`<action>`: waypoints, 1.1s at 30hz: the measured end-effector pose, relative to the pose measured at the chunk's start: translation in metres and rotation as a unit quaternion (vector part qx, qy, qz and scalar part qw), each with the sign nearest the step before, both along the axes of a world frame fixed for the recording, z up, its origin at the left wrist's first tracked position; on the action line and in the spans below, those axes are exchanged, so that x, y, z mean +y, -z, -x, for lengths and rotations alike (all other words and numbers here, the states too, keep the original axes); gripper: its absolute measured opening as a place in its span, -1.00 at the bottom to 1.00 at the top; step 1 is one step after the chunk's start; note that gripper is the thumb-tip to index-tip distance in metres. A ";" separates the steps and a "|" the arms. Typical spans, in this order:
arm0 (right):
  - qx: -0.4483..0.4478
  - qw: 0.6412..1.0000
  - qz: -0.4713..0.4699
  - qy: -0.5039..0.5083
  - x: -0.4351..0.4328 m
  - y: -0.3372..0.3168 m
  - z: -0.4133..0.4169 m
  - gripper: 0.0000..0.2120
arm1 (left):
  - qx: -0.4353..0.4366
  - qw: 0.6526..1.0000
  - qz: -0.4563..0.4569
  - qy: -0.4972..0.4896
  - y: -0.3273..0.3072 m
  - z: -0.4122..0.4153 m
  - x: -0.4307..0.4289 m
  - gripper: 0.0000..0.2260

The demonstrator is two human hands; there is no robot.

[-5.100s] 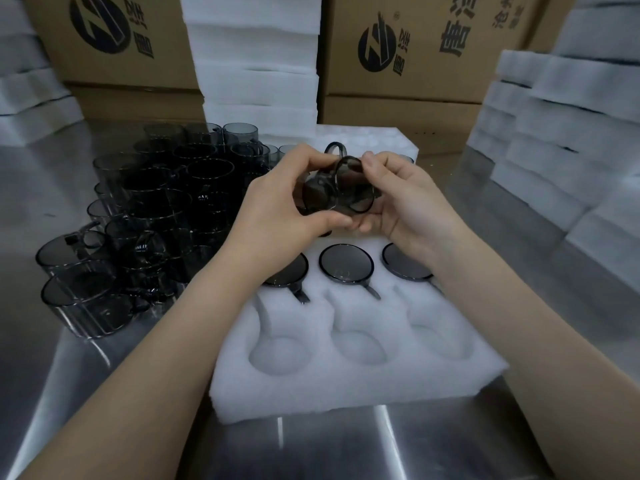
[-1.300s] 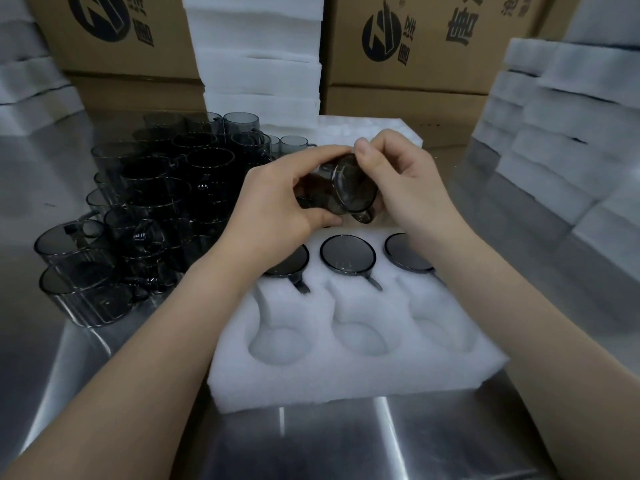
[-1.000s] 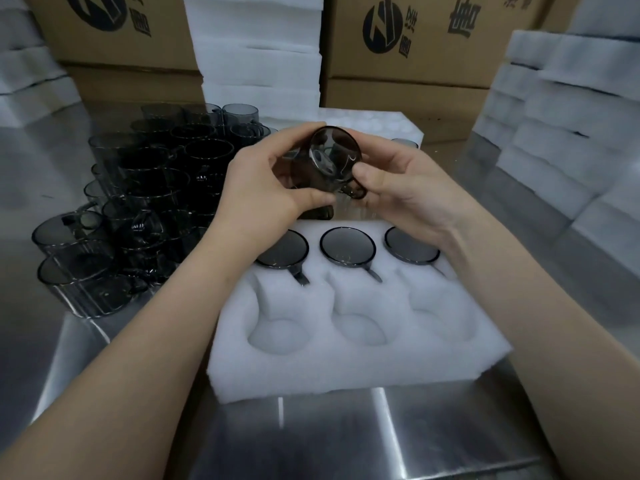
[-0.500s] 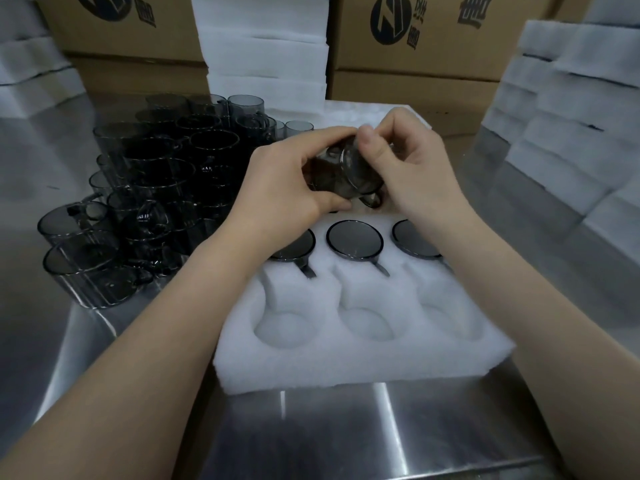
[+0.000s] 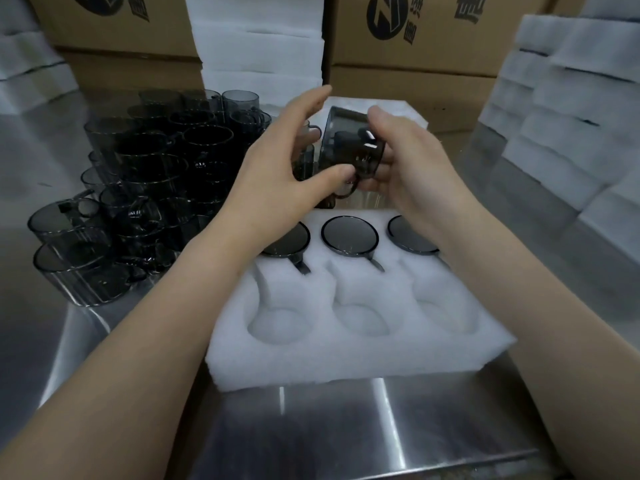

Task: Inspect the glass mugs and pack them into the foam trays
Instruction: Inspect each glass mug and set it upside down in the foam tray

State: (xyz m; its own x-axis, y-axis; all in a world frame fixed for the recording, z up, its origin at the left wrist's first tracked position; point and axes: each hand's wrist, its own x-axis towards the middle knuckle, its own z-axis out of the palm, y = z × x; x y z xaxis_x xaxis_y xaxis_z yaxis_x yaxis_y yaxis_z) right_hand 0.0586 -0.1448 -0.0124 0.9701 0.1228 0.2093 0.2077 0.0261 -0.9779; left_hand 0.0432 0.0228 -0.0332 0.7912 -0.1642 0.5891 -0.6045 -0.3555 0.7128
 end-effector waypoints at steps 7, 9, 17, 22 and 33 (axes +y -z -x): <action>0.121 0.974 -0.141 -0.132 -0.003 0.002 -0.002 -0.57 | 0.009 0.995 -0.094 0.004 -0.001 -0.001 -0.002 -0.14; 0.098 0.983 -0.098 -0.122 0.001 0.004 -0.003 -0.56 | -0.004 0.996 -0.090 -0.015 -0.001 -0.001 -0.002 -0.21; -0.159 0.978 0.138 -0.002 0.000 0.008 0.004 -0.61 | -0.020 0.995 -0.094 -0.029 -0.005 0.007 -0.008 -0.46; -0.202 0.937 0.284 -0.008 0.003 0.009 0.005 -0.39 | -0.011 0.990 -0.138 -0.037 -0.007 0.004 -0.008 -0.45; -0.210 0.957 0.199 0.016 0.006 0.008 0.005 -0.66 | -0.058 0.992 -0.093 -0.058 -0.007 0.009 -0.011 -0.57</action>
State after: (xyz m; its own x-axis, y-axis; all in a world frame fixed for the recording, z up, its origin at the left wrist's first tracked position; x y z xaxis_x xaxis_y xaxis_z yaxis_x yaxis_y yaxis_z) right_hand 0.0541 -0.1390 -0.0202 0.8154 0.2448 0.5245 0.5789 -0.3438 -0.7394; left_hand 0.0347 0.0116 -0.0266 0.7401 -0.1906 0.6449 -0.6260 -0.5458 0.5570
